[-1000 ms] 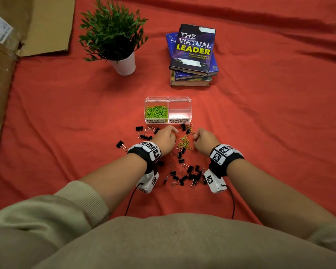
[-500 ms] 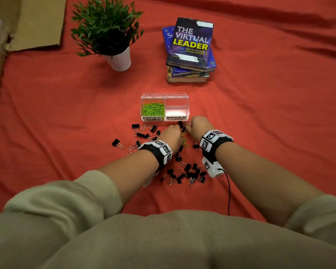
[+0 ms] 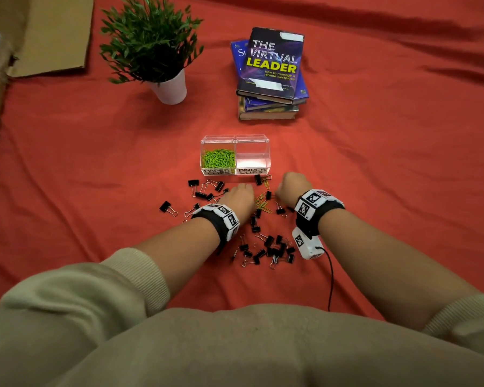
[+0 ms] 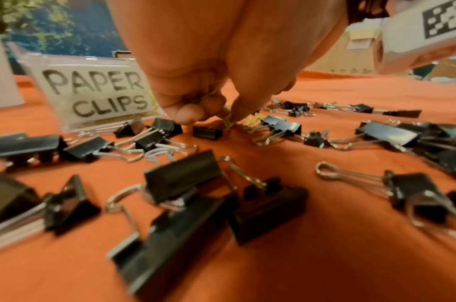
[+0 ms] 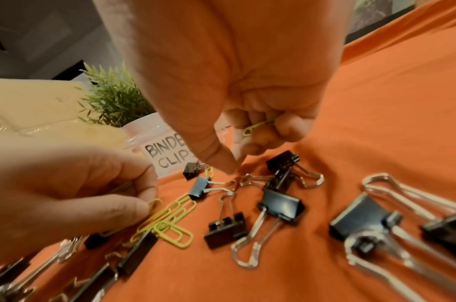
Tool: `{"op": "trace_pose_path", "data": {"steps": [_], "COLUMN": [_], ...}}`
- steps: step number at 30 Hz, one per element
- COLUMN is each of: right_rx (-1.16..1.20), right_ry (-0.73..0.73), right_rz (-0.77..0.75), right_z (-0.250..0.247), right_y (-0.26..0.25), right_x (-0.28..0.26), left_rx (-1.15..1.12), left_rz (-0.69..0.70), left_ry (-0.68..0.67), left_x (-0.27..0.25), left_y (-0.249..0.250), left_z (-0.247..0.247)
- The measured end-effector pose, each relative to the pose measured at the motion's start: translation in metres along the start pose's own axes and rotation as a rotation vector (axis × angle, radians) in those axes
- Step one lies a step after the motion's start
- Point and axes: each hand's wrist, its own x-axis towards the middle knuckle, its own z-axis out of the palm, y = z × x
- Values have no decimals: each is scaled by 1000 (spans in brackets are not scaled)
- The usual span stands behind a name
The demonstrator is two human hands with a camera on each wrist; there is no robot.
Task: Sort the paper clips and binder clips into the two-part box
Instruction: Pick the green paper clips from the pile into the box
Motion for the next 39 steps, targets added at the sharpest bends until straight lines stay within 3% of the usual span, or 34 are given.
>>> {"op": "trace_pose_path", "data": {"steps": [4,17,22,26,31,34,39], "right_rx": [92,1,474,879,1192,1026,322], "right_ry": [69,-15,34,-110,-257,-214,-103], "right_rz": [-28,-42,-29,17,74,54,-259], "right_z": [3,6,-10,-16,-14,-6,9], "right_y": [-8,-20,6,18,12,3,-1], "right_x": [6,0,-7,-16,-26,-23,-22], "left_rx": [-198,-715,-824,-845,-494,-272,-138], "left_rz": [-21,-211,-197,-248,-146,-45,43], "left_ry": [44,103,45,34,28,-23,-6], "left_x": [-7,-21,-17,-10,-9,-9,-7], "left_y": [-7,-15,-13,-5,2,-1,-2], "left_z": [-8,-20,-20,-17,-9,-3,1]}}
